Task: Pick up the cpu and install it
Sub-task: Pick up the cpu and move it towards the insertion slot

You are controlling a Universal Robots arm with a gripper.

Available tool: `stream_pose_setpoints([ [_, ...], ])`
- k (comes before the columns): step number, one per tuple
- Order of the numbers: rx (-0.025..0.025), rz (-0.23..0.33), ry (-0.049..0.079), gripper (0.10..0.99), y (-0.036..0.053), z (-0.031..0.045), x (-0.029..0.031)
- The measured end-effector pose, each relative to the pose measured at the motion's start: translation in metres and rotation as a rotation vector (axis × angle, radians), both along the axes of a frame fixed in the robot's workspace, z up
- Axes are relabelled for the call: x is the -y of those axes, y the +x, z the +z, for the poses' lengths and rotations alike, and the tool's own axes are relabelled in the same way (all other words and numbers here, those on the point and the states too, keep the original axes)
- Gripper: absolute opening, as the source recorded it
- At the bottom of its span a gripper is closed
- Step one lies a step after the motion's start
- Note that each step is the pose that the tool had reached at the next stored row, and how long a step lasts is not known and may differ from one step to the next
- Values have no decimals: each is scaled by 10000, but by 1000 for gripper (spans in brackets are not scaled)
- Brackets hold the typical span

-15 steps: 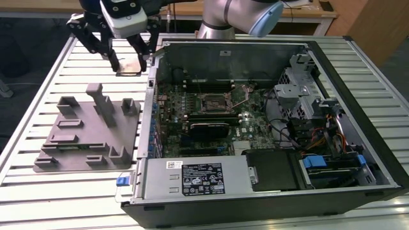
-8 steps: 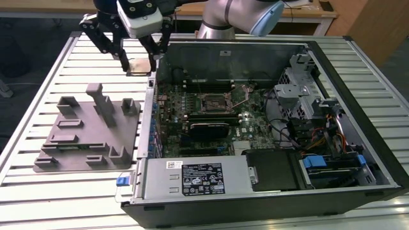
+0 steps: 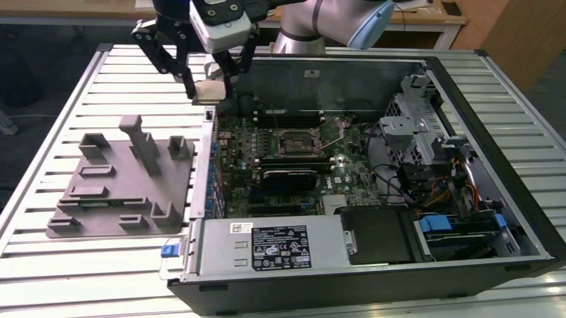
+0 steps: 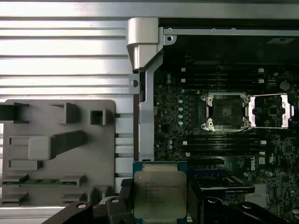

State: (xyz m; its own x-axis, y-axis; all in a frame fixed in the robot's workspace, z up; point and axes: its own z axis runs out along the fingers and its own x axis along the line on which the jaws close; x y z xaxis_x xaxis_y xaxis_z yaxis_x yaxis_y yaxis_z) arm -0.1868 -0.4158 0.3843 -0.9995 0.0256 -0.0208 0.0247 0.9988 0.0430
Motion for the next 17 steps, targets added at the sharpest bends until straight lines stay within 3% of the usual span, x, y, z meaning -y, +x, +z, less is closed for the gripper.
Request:
stream_pose_setpoints([
  [17,-1,-5,-1,541,530,0,0],
])
